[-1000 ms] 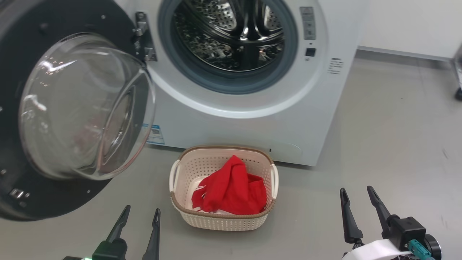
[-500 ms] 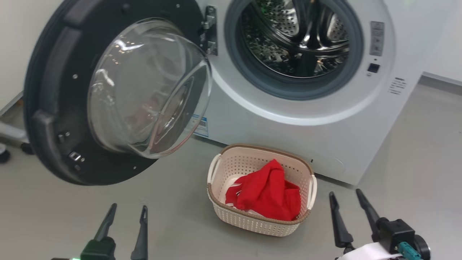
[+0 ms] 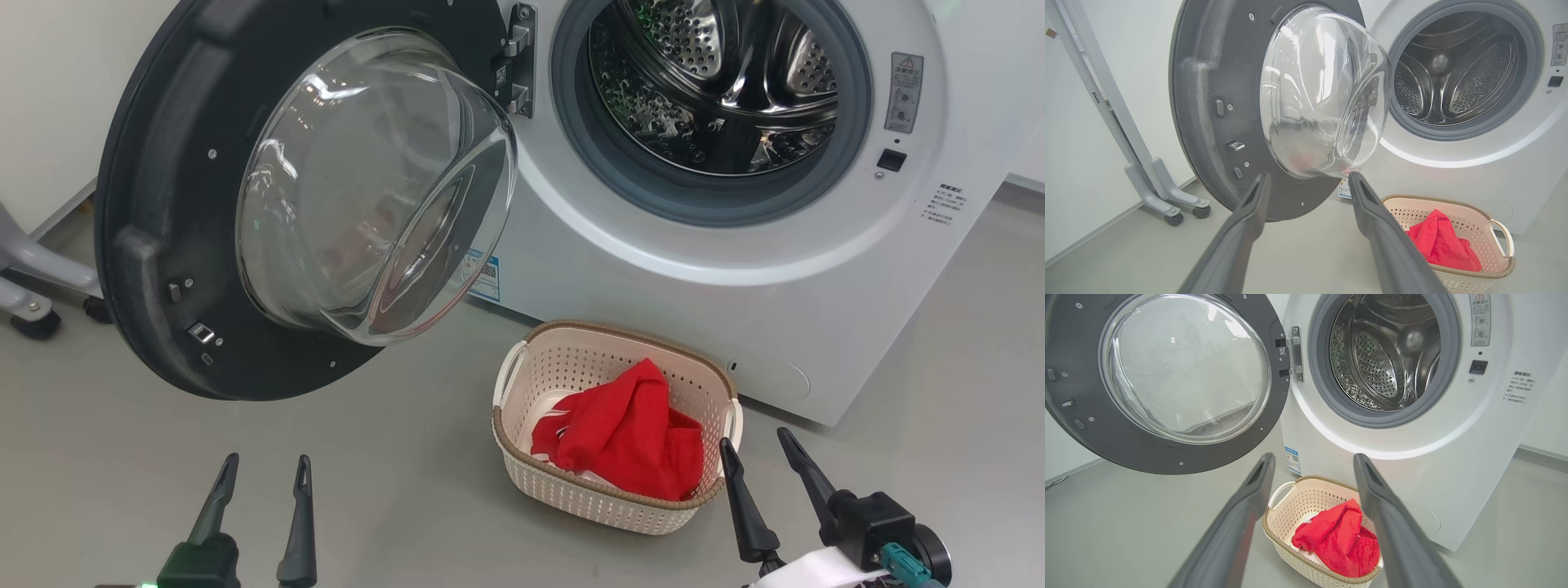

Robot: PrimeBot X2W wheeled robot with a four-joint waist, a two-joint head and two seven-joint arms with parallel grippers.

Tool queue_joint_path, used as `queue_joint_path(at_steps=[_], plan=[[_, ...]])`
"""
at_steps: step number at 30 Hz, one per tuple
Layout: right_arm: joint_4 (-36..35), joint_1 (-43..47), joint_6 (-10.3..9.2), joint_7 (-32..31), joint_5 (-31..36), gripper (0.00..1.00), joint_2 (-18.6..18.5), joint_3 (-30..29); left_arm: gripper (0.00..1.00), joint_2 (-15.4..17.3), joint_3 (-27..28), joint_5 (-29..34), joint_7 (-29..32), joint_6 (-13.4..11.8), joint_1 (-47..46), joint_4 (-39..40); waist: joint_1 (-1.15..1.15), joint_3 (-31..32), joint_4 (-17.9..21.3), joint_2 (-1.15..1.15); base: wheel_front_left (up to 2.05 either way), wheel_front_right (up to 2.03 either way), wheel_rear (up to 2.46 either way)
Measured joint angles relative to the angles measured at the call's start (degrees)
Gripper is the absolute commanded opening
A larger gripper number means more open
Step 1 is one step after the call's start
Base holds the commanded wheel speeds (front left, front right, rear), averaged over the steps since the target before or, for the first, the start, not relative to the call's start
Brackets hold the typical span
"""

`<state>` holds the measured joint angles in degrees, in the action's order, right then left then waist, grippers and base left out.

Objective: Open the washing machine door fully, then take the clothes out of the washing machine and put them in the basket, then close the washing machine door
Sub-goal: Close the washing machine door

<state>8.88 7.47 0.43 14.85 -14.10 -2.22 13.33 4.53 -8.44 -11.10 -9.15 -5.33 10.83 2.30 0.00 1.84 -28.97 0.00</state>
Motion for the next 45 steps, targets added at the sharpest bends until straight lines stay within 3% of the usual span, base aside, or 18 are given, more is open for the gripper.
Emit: queue_joint_path(at_steps=[7,8,9,10,11,12,17,20,29,37,45], plan=[[0.24,-0.03,-0.08,0.00,-0.43,1.00,0.00,0.05,1.00,-0.01,-0.19,-0.08,0.00,-0.01,0.08,0.03,0.00,-0.04,0.04,0.00,0.00,0.00,0.00],[0.29,-0.03,-0.08,0.00,-0.43,1.00,0.00,0.05,0.91,-0.01,-0.29,-0.08,0.01,-0.01,0.10,0.03,0.00,-0.04,0.05,0.00,0.00,0.00,0.00],[0.32,-0.04,-0.09,0.00,-0.44,1.00,0.00,0.05,0.67,-0.01,-0.38,-0.08,0.01,-0.01,0.14,0.07,0.00,-0.05,0.05,0.00,0.00,0.00,0.00],[0.34,-0.04,-0.10,0.00,-0.44,1.00,0.00,0.05,0.32,-0.01,-0.48,-0.08,0.01,-0.01,0.16,0.10,0.00,-0.05,0.06,0.00,0.00,0.00,0.00],[0.36,-0.06,-0.12,0.00,-0.45,1.00,0.00,0.05,0.07,-0.02,-0.56,-0.08,0.01,-0.01,0.19,0.14,0.00,-0.05,0.07,0.00,0.00,0.00,0.00],[0.36,-0.06,-0.12,0.00,-0.45,1.00,0.00,0.05,0.00,-0.02,-0.56,-0.08,0.01,-0.01,0.19,0.14,0.00,-0.05,0.07,0.00,0.00,0.00,0.00],[0.38,-0.23,-0.19,0.00,-0.59,1.00,-0.01,0.05,0.00,-0.05,-0.75,-0.54,-0.01,0.00,0.35,0.52,0.00,-0.08,0.08,0.00,0.00,0.00,0.00],[0.38,-0.31,-0.59,0.00,-0.59,1.00,-0.02,0.07,0.00,-0.44,-0.74,-4.24,-0.69,0.96,0.35,1.83,0.00,-0.10,0.07,0.00,0.00,0.00,0.00],[0.40,-0.63,-0.59,0.00,-0.59,1.00,-0.02,0.07,0.00,-1.86,0.12,-34.54,-2.40,7.92,-0.18,8.54,0.00,-0.17,-0.08,0.00,0.00,0.00,0.00],[0.37,-0.85,-1.15,0.01,-0.58,1.00,-0.04,-0.33,0.00,-1.75,-2.61,-58.01,-5.14,8.24,-0.59,16.88,0.00,-0.45,-0.29,0.00,0.00,0.00,0.00],[0.32,-0.86,-1.15,0.00,-0.32,1.00,-0.03,-0.64,0.00,-1.90,7.87,-77.27,-5.57,10.43,-9.51,22.53,0.00,-1.61,-0.35,0.00,0.00,0.00,0.00]])
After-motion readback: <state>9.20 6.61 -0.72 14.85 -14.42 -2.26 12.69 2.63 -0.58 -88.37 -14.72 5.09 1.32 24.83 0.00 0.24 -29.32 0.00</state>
